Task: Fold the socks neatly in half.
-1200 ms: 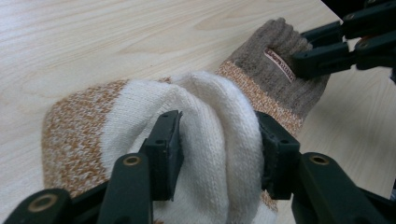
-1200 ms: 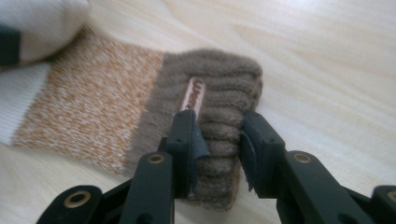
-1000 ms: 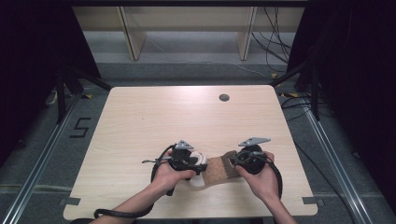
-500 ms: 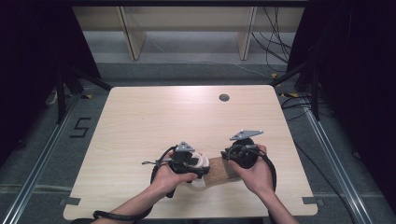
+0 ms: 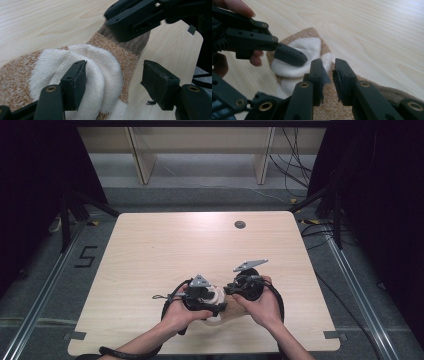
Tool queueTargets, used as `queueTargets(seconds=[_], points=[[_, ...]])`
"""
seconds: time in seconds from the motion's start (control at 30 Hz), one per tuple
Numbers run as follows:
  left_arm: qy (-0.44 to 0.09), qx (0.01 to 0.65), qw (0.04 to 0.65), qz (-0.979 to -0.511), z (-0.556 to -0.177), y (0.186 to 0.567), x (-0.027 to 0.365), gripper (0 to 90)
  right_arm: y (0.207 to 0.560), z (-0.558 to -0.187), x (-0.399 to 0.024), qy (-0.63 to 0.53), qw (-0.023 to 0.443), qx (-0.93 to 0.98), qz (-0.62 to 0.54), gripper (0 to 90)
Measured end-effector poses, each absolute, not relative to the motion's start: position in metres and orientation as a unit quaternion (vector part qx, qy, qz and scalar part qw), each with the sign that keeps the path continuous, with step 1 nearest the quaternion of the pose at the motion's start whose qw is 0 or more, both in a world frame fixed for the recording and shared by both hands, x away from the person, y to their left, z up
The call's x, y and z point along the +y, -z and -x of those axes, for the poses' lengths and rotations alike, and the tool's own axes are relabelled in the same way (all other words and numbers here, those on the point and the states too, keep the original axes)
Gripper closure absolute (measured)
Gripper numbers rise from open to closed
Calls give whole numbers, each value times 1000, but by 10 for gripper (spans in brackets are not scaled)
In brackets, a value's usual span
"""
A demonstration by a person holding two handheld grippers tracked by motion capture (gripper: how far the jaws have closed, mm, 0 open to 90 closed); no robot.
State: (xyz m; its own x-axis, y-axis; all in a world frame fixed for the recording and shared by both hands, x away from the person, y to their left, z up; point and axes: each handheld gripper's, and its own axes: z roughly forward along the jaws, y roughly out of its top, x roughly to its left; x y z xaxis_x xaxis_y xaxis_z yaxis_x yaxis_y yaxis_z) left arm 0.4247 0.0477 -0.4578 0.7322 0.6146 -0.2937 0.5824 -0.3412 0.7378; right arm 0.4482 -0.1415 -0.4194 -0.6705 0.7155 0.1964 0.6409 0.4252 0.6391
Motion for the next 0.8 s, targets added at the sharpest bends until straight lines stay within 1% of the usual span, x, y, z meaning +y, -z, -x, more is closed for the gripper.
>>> queueTargets(seconds=[0.07, 0.1, 0.2, 0.23, 0.3, 0.33, 0.37, 0.43, 0.57, 0.6, 0.8], points=[[-15, 364, 442, -820, -425, 461, 47, 341, 423, -450, -139, -352, 52, 846, -396, 765], [-11, 360, 439, -823, -426, 462, 46, 335, 425, -450, -137, -349, 42, 846, -401, 760], [3, 359, 444, -821, -428, 468, 45, 314, 433, -452, -133, -339, 19, 840, -423, 705], [2, 362, 446, -819, -428, 469, 45, 310, 436, -454, -133, -337, 19, 838, -429, 687], [5, 362, 450, -816, -428, 470, 45, 302, 440, -455, -133, -329, 5, 838, -435, 677], [4, 362, 451, -816, -428, 471, 45, 299, 442, -457, -134, -336, 11, 841, -424, 671], [3, 361, 451, -816, -428, 470, 44, 295, 442, -456, -134, -327, 5, 839, -436, 666], [7, 360, 451, -816, -427, 470, 45, 283, 444, -458, -135, -334, 3, 844, -419, 659], [2, 359, 455, -815, -427, 465, 49, 274, 448, -460, -134, -331, -1, 844, -423, 653], [8, 355, 455, -817, -427, 463, 51, 269, 449, -460, -134, -329, -3, 843, -424, 652], [-2, 354, 449, -820, -421, 460, 55, 287, 442, -459, -136, -346, -1, 827, -443, 623]])
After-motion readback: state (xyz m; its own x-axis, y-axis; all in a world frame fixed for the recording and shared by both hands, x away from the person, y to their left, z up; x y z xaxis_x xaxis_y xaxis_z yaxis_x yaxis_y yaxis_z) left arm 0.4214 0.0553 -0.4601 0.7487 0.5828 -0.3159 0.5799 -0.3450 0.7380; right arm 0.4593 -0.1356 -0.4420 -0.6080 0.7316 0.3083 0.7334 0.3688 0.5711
